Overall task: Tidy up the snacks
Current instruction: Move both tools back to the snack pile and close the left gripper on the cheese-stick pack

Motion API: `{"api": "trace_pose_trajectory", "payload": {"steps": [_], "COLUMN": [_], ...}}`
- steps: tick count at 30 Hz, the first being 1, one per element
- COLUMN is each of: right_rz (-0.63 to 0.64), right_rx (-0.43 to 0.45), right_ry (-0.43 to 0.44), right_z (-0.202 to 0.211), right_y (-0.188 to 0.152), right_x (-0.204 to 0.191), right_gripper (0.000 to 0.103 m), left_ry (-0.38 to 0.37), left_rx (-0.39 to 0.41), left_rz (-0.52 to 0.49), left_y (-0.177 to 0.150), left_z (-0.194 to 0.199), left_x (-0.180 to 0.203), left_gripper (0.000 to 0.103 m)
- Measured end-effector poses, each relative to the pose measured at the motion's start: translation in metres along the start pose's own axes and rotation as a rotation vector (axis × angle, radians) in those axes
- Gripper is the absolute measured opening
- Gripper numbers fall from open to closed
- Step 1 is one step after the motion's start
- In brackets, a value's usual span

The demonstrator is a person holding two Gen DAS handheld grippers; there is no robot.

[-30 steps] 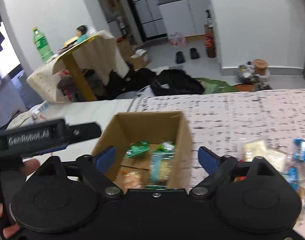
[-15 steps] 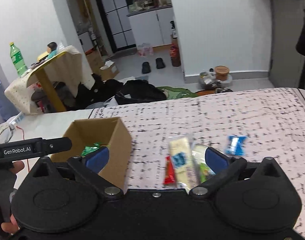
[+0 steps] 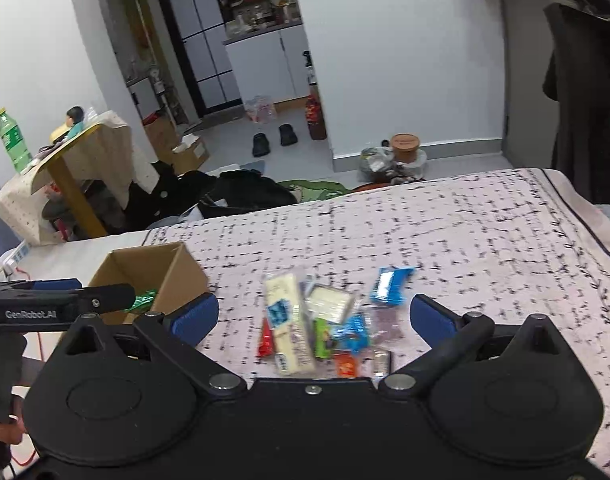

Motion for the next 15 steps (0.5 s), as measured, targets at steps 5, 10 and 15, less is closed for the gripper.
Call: {"api": "trace_pose_trajectory", "payload": {"steps": [5, 10, 15], "right_rz": [-0.037, -0.052, -0.055], "right_rx": [-0.005, -0.019, -0.031], "right_ry": [-0.025, -0.046, -0.063], "right_z": [0.004, 0.003, 0.001], "right_y": [-0.003, -0.01, -0.022], "right_x": [0.024, 0.044, 0.06], "right_gripper": [0.103, 0.103, 0.103], "left_ry": [-0.056, -0.073, -0.073], "left_rx": [-0.015, -0.028, -0.037], "left_rz": [-0.028, -0.085, -0.135], "left_y": [0.003, 0.004, 0.005], "left_z": [-0.008, -0.014, -0.022], "left_x": [0.019, 0.042, 0.064], "left_gripper": [0.103, 0.103, 0.103]}}
Point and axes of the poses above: each gripper's, at about its wrist camera, not at the fingertips, and z roughly against the way its jaws point, x to its right, y to its top, the point moved 3 cm from there along -z, roughly the way its jaws point, and after that the axes turned 6 degrees about -y, right-handed, at the moved point
